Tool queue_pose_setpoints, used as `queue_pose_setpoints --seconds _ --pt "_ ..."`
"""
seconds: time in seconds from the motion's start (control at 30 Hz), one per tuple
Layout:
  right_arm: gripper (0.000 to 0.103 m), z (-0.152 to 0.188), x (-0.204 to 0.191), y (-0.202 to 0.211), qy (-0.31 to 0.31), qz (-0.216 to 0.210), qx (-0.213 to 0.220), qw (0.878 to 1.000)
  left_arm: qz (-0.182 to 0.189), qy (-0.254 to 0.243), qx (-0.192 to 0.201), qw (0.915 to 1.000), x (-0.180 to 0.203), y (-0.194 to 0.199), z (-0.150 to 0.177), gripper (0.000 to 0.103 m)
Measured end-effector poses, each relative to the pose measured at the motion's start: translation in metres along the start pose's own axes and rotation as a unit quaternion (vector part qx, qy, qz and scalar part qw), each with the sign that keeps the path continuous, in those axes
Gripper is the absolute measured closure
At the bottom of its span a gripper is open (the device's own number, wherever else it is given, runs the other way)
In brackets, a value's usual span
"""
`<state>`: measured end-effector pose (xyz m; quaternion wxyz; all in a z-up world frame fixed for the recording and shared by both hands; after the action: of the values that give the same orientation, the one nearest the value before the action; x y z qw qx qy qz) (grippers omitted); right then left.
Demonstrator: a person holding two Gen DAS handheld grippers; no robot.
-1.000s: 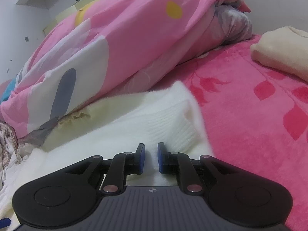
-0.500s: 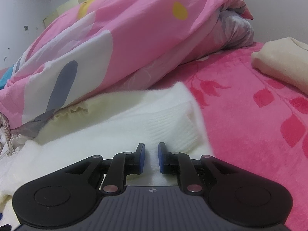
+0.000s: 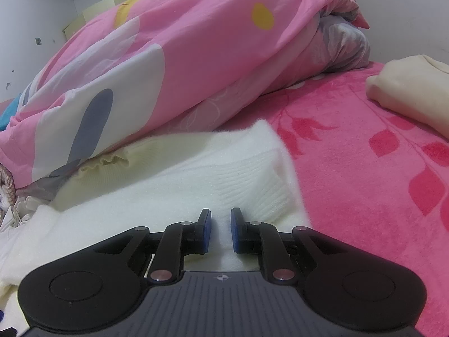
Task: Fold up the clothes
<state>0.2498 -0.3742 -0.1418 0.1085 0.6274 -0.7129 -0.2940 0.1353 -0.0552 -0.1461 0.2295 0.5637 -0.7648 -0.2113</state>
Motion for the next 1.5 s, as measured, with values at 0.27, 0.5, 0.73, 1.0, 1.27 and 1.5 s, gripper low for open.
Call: queue_pose_setpoints --seconds 0.27,0.5,0.73,1.0,1.27,1.5 --pt "0.089 0.0 0.001 -0.001 -0.003 -0.003 0.0 1.0 0.0 0.001 0.003 1.0 0.001 0.005 -0.006 0.029" --pt "0.089 0.0 0.002 -0.001 -0.006 -0.006 -0.001 1.0 0.0 -0.003 0.03 0.9995 0.002 0.011 -0.026 0.022" --pt "0.089 0.001 0.002 -0.001 -0.008 -0.006 0.002 1.0 -0.014 0.008 0.077 0.9969 -0.013 -0.012 -0.072 0.043" --pt "0.089 0.002 0.006 -0.001 -0.026 -0.02 0.0 0.999 -0.003 0.009 0.027 0.9996 -0.034 -0.068 -0.06 0.065" --pt "0.089 0.0 0.003 0.0 -0.022 -0.011 -0.004 1.0 -0.002 0.011 0.028 0.9996 -0.035 -0.067 -0.059 0.065" --pt "0.084 -0.022 -0.023 0.01 0.037 0.021 -0.003 0.999 -0.003 0.009 0.03 0.9995 -0.035 -0.068 -0.06 0.065"
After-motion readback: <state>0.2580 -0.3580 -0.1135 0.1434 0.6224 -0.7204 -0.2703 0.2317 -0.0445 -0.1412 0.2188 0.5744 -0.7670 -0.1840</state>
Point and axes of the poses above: each gripper's, at about its wrist camera, not at the fingertips, and y roughly against the way its jaws point, x to its right, z to its underside, the point moved 8 cm from there along -y, roughly the way its jaws point, and after that the axes turned 12 degrees about z, right-handed, at the moved point
